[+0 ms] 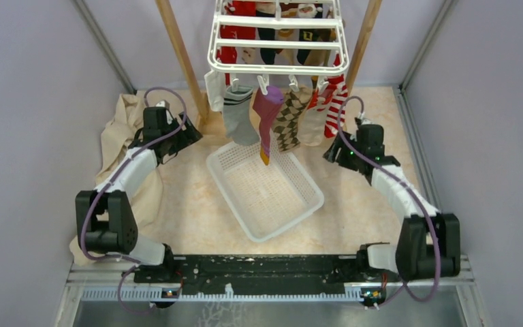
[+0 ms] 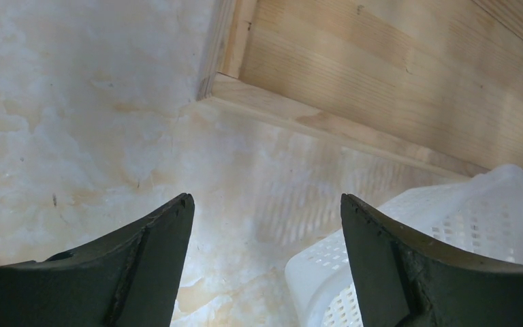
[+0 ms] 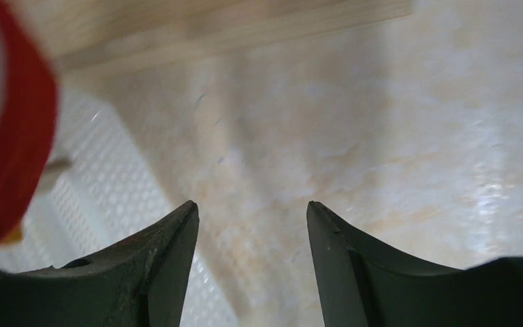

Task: Remove the socks clipped to the hanger
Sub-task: Adjust the bin at the center of the board.

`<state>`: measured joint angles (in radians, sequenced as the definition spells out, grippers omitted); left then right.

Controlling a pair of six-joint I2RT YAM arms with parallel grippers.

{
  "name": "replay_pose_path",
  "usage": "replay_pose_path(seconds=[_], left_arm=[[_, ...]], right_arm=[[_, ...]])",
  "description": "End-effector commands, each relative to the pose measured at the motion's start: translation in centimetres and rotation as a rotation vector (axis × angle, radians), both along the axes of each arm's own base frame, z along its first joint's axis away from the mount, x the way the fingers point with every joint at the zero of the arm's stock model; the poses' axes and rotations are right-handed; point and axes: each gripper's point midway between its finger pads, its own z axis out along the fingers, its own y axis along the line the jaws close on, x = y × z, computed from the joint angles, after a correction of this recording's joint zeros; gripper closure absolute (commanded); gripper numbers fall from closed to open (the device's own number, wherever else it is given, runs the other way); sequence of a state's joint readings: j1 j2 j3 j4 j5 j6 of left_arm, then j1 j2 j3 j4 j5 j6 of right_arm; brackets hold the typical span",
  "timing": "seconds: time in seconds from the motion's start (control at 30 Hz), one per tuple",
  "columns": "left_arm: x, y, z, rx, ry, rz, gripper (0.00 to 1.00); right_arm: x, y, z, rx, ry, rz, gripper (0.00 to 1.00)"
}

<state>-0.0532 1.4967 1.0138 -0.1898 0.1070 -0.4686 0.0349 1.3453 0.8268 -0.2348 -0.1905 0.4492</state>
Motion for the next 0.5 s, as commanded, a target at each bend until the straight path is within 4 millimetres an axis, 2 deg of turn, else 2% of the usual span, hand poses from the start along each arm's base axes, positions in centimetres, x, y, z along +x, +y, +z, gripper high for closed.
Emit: replay_pose_path(seconds=[0.0,0.07,0.17,0.23,0.37,0.47], left_arm=[[-1.4,-0.2,0.9,0.007,0.002,-0.040,0.15],[-2.0,-0.4,0.9,0.001,0.011,-0.051,0.15],[-2.9,-1.1,1.3,-0.015,0.007,-0.089,0.13],[-3.7,-1.9,1.7,-0.031,-0.007,-0.144,0.02],[-4.8,-2.6,2.4,-0.023,-0.036,-0.185,0.01],[-5.3,-2.8,2.9,-0.014,-0.045,-0.202,0.01]], right_arm=[[-4.1,4.6,4.9,0.037,-0.172,0.199,0.38],[-5.8,5.3,6.2,0.077,-0.235,0.228,0.36],[-7.4,5.5,7.1,0.094,-0.287,0.251,0.34],[-8.2,5.3,6.9,0.087,-0.280,0.256,0.34],[-10.0,5.9,5.9,0.087,-0.224,0.269,0.35],[-11.8,7.0,4.7,0.030,-0.148,0.298,0.35]])
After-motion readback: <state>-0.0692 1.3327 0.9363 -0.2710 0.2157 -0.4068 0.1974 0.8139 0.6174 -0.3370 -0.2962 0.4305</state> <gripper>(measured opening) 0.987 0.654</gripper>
